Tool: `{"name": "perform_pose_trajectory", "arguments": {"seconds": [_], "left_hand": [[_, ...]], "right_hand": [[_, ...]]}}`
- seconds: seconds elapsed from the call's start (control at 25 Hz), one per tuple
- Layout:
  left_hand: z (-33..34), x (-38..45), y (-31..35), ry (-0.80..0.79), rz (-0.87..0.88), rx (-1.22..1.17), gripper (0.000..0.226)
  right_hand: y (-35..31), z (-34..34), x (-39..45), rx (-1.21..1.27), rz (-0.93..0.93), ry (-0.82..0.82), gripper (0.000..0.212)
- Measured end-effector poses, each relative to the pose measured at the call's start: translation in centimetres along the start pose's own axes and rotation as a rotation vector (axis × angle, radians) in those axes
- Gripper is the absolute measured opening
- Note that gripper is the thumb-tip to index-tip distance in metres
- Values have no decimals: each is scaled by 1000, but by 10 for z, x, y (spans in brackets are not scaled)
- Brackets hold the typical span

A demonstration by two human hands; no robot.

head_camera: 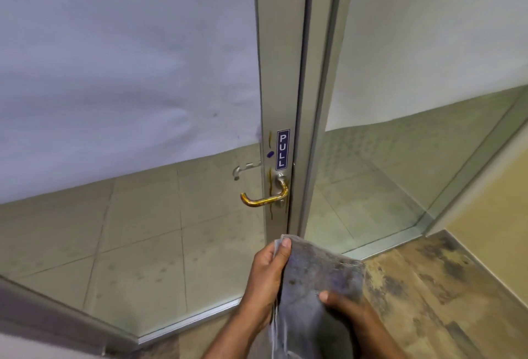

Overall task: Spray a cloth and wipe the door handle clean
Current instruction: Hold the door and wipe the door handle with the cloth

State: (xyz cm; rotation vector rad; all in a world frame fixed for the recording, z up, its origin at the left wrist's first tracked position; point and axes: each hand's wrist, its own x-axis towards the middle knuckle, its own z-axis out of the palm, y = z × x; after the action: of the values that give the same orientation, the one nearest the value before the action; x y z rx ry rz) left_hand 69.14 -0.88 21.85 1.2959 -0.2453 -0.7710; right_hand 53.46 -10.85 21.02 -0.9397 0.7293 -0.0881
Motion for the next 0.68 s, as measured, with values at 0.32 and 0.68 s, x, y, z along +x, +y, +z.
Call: {"name": "perform_pose_trajectory", "arguments": {"seconds": [0.32, 0.68], "left_hand": [[-16, 62, 40, -28, 135, 276, 46], [-52, 114, 139, 482, 976, 1050, 30]], "right_hand": [[-55, 30, 51, 220, -70, -72, 62], [-163, 18, 97, -57, -654, 276, 38]]}}
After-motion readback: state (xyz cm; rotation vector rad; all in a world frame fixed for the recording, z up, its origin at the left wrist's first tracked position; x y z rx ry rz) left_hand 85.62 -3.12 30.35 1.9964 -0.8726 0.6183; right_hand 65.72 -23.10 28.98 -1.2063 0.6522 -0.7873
